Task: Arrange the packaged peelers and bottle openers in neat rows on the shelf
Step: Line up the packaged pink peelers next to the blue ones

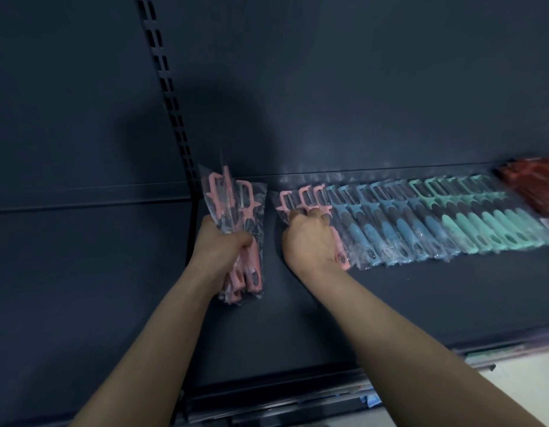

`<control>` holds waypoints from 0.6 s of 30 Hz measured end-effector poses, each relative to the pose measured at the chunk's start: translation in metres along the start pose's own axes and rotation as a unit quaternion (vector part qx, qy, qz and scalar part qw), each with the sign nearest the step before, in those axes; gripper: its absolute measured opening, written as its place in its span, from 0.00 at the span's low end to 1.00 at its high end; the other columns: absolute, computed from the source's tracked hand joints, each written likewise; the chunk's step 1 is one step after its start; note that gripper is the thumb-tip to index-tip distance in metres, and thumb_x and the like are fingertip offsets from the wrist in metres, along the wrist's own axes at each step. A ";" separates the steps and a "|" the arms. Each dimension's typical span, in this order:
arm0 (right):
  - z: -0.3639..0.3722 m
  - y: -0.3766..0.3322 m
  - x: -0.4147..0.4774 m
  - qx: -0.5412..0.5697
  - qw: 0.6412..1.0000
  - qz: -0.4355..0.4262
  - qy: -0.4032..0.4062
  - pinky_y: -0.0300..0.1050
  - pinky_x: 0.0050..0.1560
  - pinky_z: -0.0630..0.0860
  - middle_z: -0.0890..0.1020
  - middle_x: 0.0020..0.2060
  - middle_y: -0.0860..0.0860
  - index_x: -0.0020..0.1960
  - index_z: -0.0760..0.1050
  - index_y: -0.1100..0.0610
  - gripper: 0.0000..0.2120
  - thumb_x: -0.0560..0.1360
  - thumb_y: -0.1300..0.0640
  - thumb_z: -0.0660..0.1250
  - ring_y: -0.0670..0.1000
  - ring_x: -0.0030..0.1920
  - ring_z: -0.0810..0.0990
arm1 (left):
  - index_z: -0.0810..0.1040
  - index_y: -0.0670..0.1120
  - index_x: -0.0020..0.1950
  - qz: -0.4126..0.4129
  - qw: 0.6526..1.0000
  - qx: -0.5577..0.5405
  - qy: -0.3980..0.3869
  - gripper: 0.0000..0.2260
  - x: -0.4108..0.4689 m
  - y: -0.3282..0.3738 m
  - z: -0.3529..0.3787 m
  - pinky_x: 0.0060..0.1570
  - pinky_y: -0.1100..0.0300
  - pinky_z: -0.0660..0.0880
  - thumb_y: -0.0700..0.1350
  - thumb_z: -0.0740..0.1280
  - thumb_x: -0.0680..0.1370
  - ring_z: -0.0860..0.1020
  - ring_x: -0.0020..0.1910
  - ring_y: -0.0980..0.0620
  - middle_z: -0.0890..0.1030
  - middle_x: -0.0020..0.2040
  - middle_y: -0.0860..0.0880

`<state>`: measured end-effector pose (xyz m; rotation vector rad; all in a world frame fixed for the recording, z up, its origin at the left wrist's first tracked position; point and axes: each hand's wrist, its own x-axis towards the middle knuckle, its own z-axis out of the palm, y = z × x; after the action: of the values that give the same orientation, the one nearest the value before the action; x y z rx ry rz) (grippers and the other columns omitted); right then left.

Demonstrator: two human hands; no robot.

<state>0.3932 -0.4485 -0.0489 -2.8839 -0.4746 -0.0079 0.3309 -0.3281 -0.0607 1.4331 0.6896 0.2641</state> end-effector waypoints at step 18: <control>0.000 0.008 0.003 0.019 0.998 -0.037 0.043 0.50 0.56 0.69 0.74 0.57 0.62 0.60 0.73 0.64 0.18 0.79 0.51 0.57 0.60 0.58 0.70 | 0.74 0.40 0.58 0.004 1.000 -0.017 0.014 0.18 0.000 -0.002 0.006 0.35 0.60 0.77 0.30 0.68 0.69 0.82 0.42 0.49 0.82 0.48 0.42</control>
<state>0.3991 -0.4551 -0.0509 -2.8133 -0.5584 -0.1339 0.3336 -0.3331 -0.0627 1.4013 0.6998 0.3018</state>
